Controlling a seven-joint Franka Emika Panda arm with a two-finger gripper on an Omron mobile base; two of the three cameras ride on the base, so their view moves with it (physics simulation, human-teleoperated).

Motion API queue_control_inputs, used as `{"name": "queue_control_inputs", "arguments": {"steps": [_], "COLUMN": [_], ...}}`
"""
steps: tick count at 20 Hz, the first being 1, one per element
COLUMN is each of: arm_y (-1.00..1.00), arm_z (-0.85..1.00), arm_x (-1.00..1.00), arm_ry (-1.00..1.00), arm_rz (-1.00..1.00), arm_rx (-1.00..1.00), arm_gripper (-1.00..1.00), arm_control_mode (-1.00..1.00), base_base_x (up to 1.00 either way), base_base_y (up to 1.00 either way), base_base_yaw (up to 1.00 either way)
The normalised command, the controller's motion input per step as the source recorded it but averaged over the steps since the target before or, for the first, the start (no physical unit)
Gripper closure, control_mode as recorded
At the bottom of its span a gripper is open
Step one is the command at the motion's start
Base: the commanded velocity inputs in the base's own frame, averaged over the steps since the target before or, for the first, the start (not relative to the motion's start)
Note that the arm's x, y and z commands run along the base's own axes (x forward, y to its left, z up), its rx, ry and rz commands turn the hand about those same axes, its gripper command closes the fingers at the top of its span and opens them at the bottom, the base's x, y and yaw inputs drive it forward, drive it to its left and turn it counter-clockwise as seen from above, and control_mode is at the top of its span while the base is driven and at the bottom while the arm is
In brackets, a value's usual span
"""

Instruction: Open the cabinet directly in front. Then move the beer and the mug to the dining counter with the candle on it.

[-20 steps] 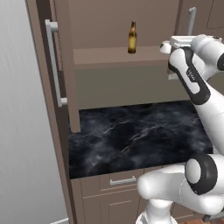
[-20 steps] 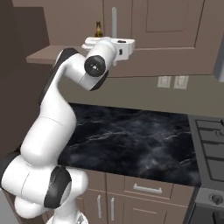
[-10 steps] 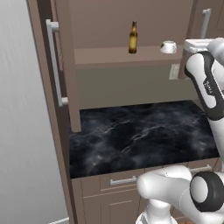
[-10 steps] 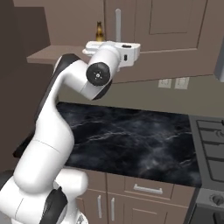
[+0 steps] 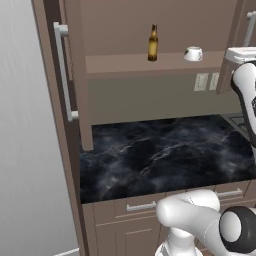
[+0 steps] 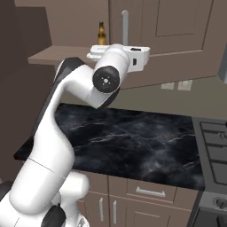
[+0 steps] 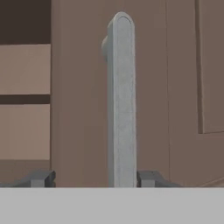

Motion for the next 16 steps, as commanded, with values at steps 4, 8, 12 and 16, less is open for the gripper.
{"name": "queue_control_inputs", "arguments": {"steps": [4,8,12,16], "arm_y": [-0.73,-0.47,-0.16,0.00], "arm_z": [0.06,0.00,0.00,0.00], "arm_x": [-0.39,-0.06,0.00,0.00], "arm_ry": [0.01,0.00,0.00,0.00], "arm_rz": [0.00,0.00,0.00,0.00], "arm_rx": [0.00,0.00,0.00,0.00], "arm_gripper": [1.00,1.00,-1.00,-1.00], "arm_control_mode": [-1.00,-1.00,-1.00,-1.00], "base_base_x": [0.00,0.00,0.00,0.00], "base_base_y": [0.00,0.00,0.00,0.00], "base_base_yaw": [0.00,0.00,0.00,0.00]}}
